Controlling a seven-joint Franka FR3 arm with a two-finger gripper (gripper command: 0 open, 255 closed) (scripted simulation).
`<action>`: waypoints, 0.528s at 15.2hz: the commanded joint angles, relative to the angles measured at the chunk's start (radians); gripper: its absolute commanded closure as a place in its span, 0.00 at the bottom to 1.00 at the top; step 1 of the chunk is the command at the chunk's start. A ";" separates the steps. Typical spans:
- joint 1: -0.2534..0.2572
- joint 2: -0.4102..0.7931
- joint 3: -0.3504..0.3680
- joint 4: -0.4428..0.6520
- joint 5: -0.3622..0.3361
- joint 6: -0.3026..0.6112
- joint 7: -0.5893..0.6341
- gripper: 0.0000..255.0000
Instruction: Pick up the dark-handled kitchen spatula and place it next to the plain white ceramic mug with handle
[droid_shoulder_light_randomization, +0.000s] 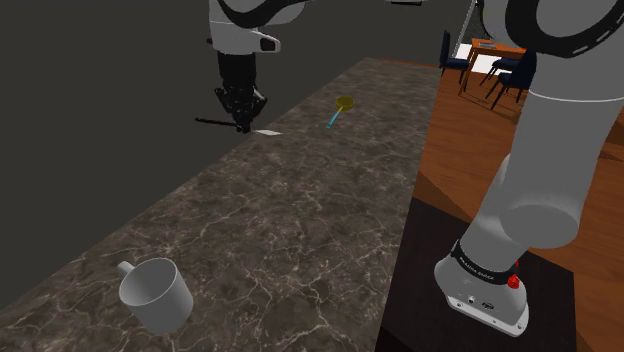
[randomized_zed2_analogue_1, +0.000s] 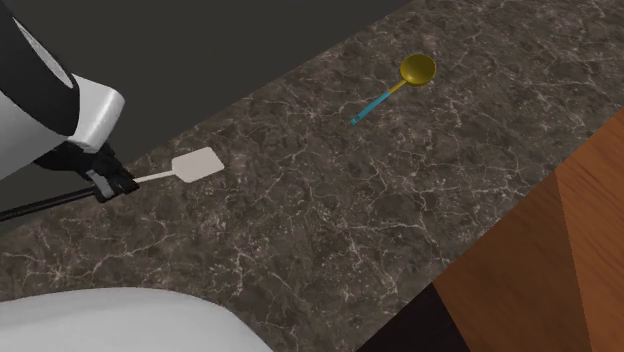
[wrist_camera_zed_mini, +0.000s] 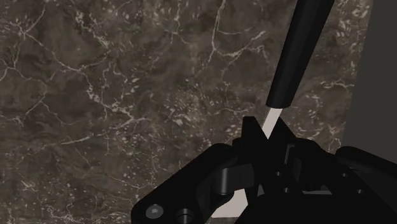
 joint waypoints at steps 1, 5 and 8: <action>0.029 0.028 0.016 0.031 -0.011 -0.002 0.047 1.00; 0.093 0.094 0.044 0.117 -0.038 -0.021 0.140 1.00; 0.147 0.155 0.061 0.200 -0.062 -0.043 0.207 1.00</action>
